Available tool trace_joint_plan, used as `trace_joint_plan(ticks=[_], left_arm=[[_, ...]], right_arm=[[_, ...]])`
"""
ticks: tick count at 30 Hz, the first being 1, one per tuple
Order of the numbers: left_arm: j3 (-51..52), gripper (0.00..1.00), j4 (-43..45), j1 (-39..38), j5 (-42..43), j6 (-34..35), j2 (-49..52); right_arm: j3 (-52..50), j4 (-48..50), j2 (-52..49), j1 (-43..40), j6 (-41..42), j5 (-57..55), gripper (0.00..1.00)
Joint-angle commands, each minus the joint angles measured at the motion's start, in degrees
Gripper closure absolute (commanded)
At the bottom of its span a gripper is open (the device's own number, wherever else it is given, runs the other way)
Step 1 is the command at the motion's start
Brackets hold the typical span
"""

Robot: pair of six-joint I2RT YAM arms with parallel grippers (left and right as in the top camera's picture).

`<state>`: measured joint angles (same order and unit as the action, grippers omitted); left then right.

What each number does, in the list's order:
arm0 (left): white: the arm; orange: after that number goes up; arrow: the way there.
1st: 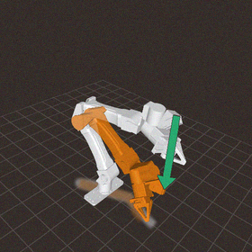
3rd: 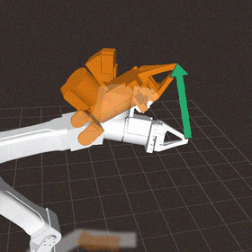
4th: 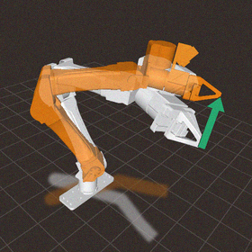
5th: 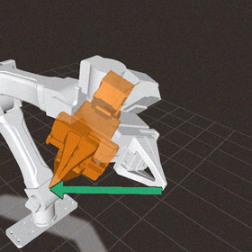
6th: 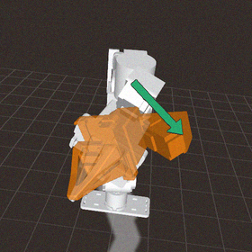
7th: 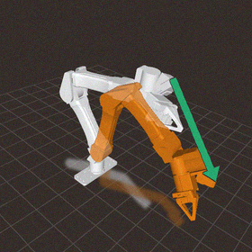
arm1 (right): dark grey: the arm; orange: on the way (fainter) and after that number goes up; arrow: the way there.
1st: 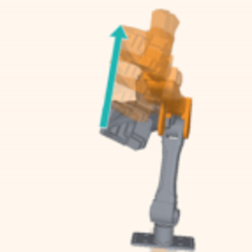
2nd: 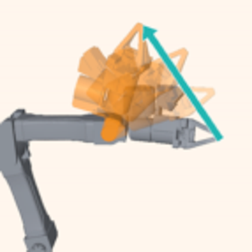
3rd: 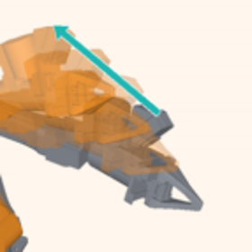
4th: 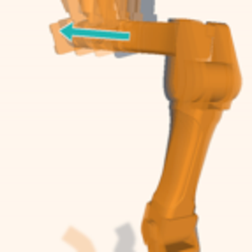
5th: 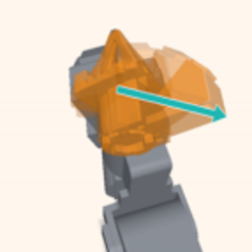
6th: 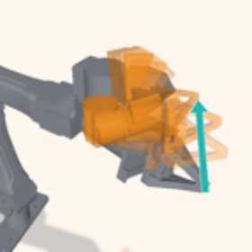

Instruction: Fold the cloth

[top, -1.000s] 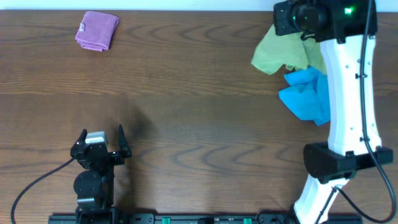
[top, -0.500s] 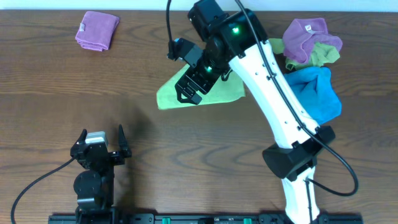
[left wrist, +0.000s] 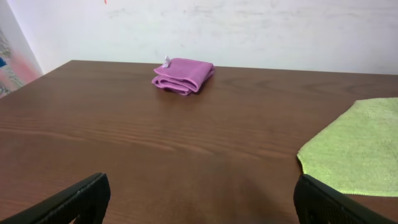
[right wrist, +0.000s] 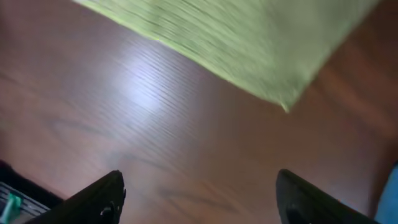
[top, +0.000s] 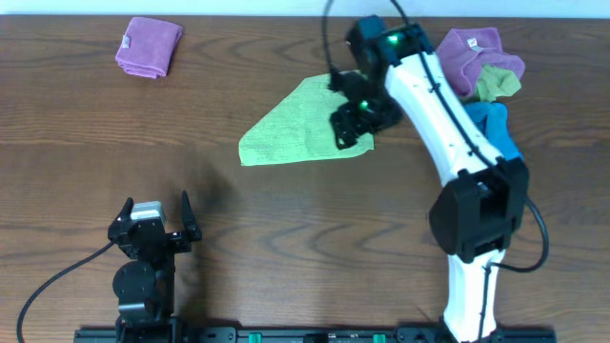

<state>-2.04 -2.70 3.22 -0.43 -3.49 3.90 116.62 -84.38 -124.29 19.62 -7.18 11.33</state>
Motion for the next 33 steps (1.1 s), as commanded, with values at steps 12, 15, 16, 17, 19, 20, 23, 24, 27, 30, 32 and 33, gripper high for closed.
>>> trace_joint_plan(ticks=[12, 15, 16, 17, 19, 20, 23, 24, 27, 30, 32, 33], left_arm=[[1.79, 0.05, -1.57, 0.24, -1.05, -0.83, -0.24], [1.79, 0.05, -1.57, 0.24, -1.05, -0.83, -0.24], [1.79, 0.05, -1.57, 0.24, -1.05, -0.81, -0.24], [1.79, 0.05, -1.55, 0.24, -1.05, -0.81, -0.24], [1.79, 0.05, -1.57, 0.24, -1.05, -0.81, -0.24], [1.79, 0.05, -1.57, 0.24, -1.05, -0.83, -0.24], [1.79, 0.05, -1.57, 0.24, -1.05, -0.81, -0.24], [1.79, 0.04, -1.57, 0.22, -1.05, -0.81, -0.24], [1.79, 0.05, -1.57, 0.24, -1.05, -0.81, -0.24], [1.79, 0.05, -1.57, 0.24, -1.05, -0.81, -0.24], [1.79, 0.05, -1.57, 0.24, -1.05, -0.81, -0.24], [1.79, 0.05, -1.57, 0.22, -1.05, -0.83, -0.24]], right_arm=[[-16.00, 9.07, 0.37, -2.58, 13.62, 3.74, 0.38], [-18.12, 12.39, 0.35, -3.08, 14.62, 3.72, 0.39], [-18.78, 13.66, 0.35, -3.23, 15.17, 3.72, 0.40], [-19.50, 15.17, 0.35, -3.61, 16.02, 3.72, 0.43], [-20.15, 17.62, 0.22, -4.52, 17.07, 3.69, 0.48], [-20.15, 18.99, 0.02, -4.96, 17.68, 3.63, 0.51], [-20.15, 22.62, -0.07, -5.35, 17.90, 3.98, 0.75], [-20.15, 23.71, -0.07, -5.31, 17.88, 4.66, 0.91], [-20.15, 25.29, -0.07, -4.66, 17.84, 5.95, 0.99], [-20.15, 27.06, -0.20, -3.87, 17.84, 2.73, 0.99], [-20.15, 28.35, -0.50, -3.32, 17.77, -0.17, 0.99], [-20.17, 28.79, -0.57, -2.99, 17.35, -1.38, 0.99]])
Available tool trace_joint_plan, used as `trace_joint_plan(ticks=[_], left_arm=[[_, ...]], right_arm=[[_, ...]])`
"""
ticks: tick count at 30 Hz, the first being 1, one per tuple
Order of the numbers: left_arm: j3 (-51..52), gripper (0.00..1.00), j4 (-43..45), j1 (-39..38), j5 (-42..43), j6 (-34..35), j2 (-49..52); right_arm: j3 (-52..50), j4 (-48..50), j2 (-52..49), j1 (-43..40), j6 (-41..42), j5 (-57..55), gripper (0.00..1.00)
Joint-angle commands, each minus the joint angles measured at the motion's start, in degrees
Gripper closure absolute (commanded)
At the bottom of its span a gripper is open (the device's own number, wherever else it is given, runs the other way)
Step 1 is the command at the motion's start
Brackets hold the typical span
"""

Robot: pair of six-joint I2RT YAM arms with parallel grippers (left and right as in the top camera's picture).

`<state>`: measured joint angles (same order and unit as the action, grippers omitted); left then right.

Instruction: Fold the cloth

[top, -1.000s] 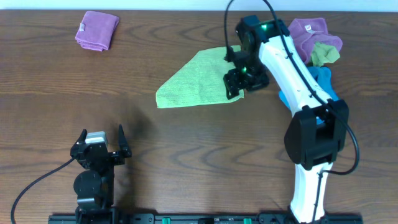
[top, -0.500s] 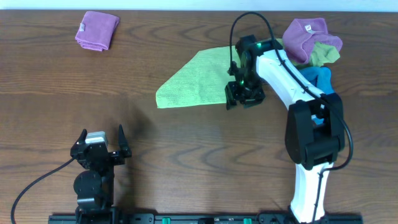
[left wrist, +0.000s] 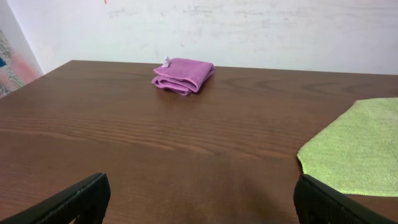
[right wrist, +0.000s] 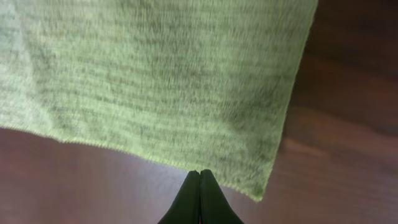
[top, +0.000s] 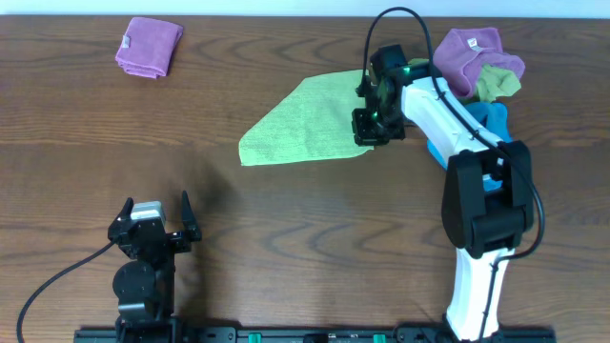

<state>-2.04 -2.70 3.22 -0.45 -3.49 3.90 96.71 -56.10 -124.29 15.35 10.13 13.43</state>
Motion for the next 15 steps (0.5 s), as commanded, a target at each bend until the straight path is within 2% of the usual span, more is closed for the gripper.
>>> trace_joint_plan(ticks=[1, 10, 15], left_arm=[[1.79, 0.05, -1.57, 0.24, -1.03, -0.83, -0.24], [1.79, 0.05, -1.57, 0.24, -1.03, -0.83, -0.24], [1.79, 0.05, -1.55, 0.24, -1.03, -0.81, -0.24]], right_arm=[[-0.28, 0.96, -1.14, 1.62, -0.15, -4.96, 0.99], [-0.42, 1.38, -4.98, 2.34, -0.13, -14.01, 0.99], [-0.42, -2.64, -6.25, 2.58, -0.09, -12.20, 0.99]])
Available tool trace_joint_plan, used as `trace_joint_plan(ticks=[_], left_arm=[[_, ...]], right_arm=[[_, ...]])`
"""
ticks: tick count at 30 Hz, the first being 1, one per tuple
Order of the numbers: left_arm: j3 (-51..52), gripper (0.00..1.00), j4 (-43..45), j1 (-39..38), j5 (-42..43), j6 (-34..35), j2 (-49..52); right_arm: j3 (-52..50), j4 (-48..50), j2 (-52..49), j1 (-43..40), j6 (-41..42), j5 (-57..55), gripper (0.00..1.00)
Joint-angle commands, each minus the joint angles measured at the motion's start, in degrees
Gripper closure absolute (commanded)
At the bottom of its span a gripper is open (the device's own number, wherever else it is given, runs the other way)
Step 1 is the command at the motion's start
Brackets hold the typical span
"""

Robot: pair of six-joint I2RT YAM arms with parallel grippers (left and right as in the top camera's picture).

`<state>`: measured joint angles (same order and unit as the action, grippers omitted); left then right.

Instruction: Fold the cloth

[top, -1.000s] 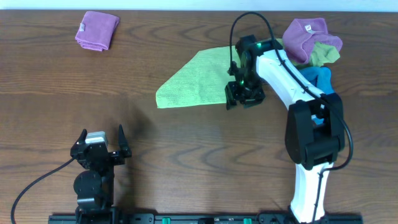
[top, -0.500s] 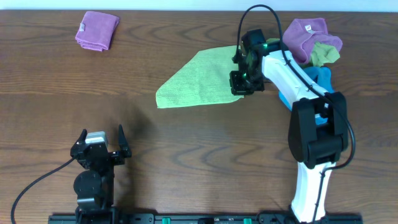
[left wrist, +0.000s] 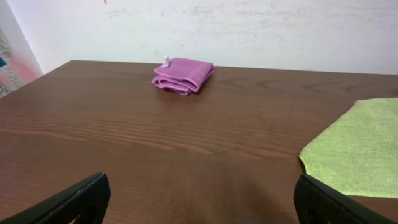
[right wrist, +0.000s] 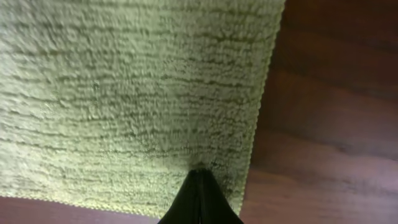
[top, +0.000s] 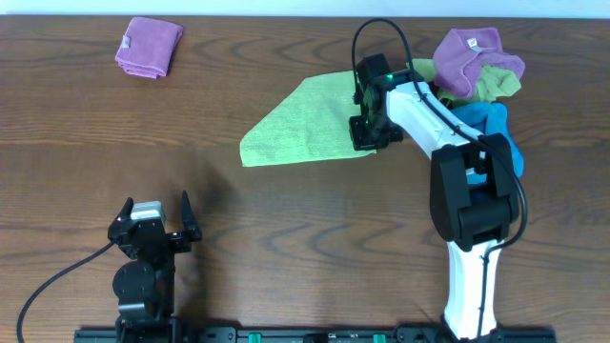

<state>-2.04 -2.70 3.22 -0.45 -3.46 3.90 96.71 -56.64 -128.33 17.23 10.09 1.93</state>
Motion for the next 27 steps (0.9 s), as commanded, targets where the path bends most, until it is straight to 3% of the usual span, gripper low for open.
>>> trace_joint_plan(ticks=[1, 10, 16, 27], left_arm=[[1.79, 0.05, -1.57, 0.24, -1.03, -0.83, -0.24], [1.79, 0.05, -1.57, 0.24, -1.03, -0.83, -0.24], [1.79, 0.05, -1.57, 0.24, -1.03, -0.85, -0.24], [1.79, 0.05, -1.57, 0.22, -1.03, -0.85, -0.24]], right_arm=[[-0.42, -3.45, -2.21, 0.85, -0.02, 0.37, 0.99], [-0.42, -22.47, -2.21, 3.74, 1.97, 2.75, 0.99], [-0.39, -22.80, -1.40, 3.91, 3.19, 2.58, 0.98], [-0.42, -13.57, 11.87, 2.95, 3.13, -0.68, 0.98]])
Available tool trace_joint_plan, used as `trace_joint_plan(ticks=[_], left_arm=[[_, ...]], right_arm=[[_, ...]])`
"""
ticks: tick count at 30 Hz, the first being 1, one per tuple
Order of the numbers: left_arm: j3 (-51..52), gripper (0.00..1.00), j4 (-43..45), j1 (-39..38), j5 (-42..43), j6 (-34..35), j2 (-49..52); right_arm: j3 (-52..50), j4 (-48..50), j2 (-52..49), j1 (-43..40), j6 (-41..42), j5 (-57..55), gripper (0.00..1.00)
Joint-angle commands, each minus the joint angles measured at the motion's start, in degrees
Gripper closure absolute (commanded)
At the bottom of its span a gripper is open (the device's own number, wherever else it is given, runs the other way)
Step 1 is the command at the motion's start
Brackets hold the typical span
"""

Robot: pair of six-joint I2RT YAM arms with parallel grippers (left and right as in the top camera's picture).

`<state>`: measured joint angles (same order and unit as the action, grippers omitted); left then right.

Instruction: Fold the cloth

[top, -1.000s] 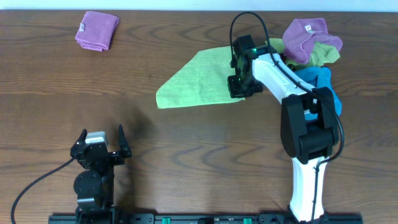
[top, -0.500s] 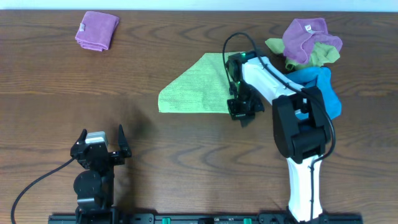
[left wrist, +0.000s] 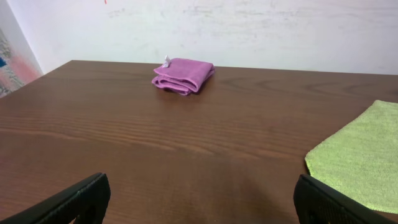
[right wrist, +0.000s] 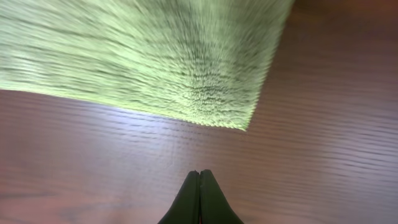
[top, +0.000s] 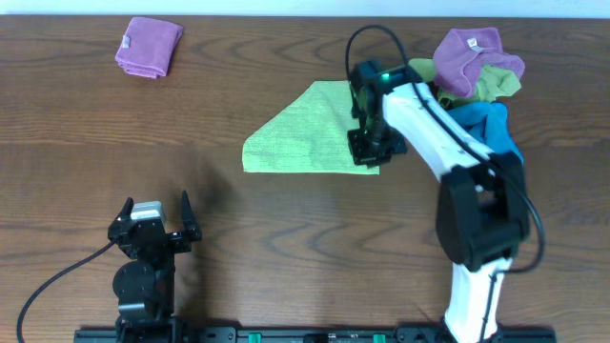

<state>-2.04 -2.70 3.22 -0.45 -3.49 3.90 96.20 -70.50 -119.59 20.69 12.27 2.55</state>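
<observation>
The lime-green cloth (top: 305,133) lies spread flat in one layer on the brown table (top: 286,248), roughly a triangle in the overhead view. Its near corner shows in the left wrist view (left wrist: 364,162). My right gripper (top: 365,150) is at the cloth's front right corner. In its wrist view the right gripper (right wrist: 199,172) is shut with nothing in it, its tip over bare wood just short of the cloth's edge (right wrist: 155,56). My left gripper (top: 154,213) rests open near the front left, far from the cloth, its fingers apart over wood (left wrist: 199,205).
A folded purple cloth (top: 150,46) lies at the back left, also seen ahead of the left wrist (left wrist: 184,74). A pile of purple, green and blue cloths (top: 479,71) sits at the back right beside the right arm. A white wall (left wrist: 249,31) backs the table.
The right gripper's shut tip was on the cloth near its right edge; now it is over bare wood just off the front right corner. The cloth lies slightly nearer the front.
At first my right gripper was open above the cloth's right corner. Then it was shut over the cloth near its right edge, then down on the fabric. By now the cloth has shifted a little frontward and the tip is off it. The left arm stayed still.
</observation>
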Motion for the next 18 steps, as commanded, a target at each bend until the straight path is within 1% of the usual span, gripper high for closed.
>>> trace_joint_plan(ticks=[1, 4, 7, 10, 12, 14, 15, 16, 17, 18], left_arm=[[1.79, 0.05, -1.57, 0.24, -1.03, -0.81, -0.24], [1.79, 0.05, -1.57, 0.24, -1.03, -0.81, -0.24], [1.79, 0.05, -1.57, 0.24, -1.03, -0.81, -0.24], [1.77, 0.05, -1.57, 0.24, -1.01, -0.83, -0.24], [1.79, 0.05, -1.55, 0.24, -1.03, -0.83, -0.24], [1.79, 0.05, -1.57, 0.24, -1.03, -0.81, -0.24], [1.79, 0.05, -1.57, 0.24, -1.03, -0.81, -0.24], [1.79, 0.04, -1.57, 0.22, -1.03, -0.81, -0.24], [1.79, 0.05, -1.55, 0.24, -1.03, -0.81, -0.24], [1.77, 0.05, -1.57, 0.24, -1.03, -0.83, -0.24]], right_arm=[[0.09, -0.39, 4.55, -0.94, 0.17, -1.29, 0.98], [-0.72, -6.12, 7.80, -2.05, -0.07, -1.97, 0.98], [-4.81, -5.40, 14.56, -2.64, 0.42, -2.36, 0.98], [-12.17, 2.12, 24.24, -2.67, 0.59, -2.54, 0.98], [-20.35, 11.50, 29.46, -2.67, 1.18, -2.14, 0.99], [-26.56, 18.62, 29.64, -3.23, 2.56, 1.36, 0.99], [-27.98, 20.68, 28.83, -3.58, 2.80, 3.43, 0.99], [-29.18, 23.26, 27.43, -3.98, 2.78, 6.80, 0.93], [-29.49, 25.14, 26.12, -4.00, 2.78, 8.46, 0.82], [-29.46, 26.69, 24.90, -3.96, 2.75, 8.90, 0.67]])
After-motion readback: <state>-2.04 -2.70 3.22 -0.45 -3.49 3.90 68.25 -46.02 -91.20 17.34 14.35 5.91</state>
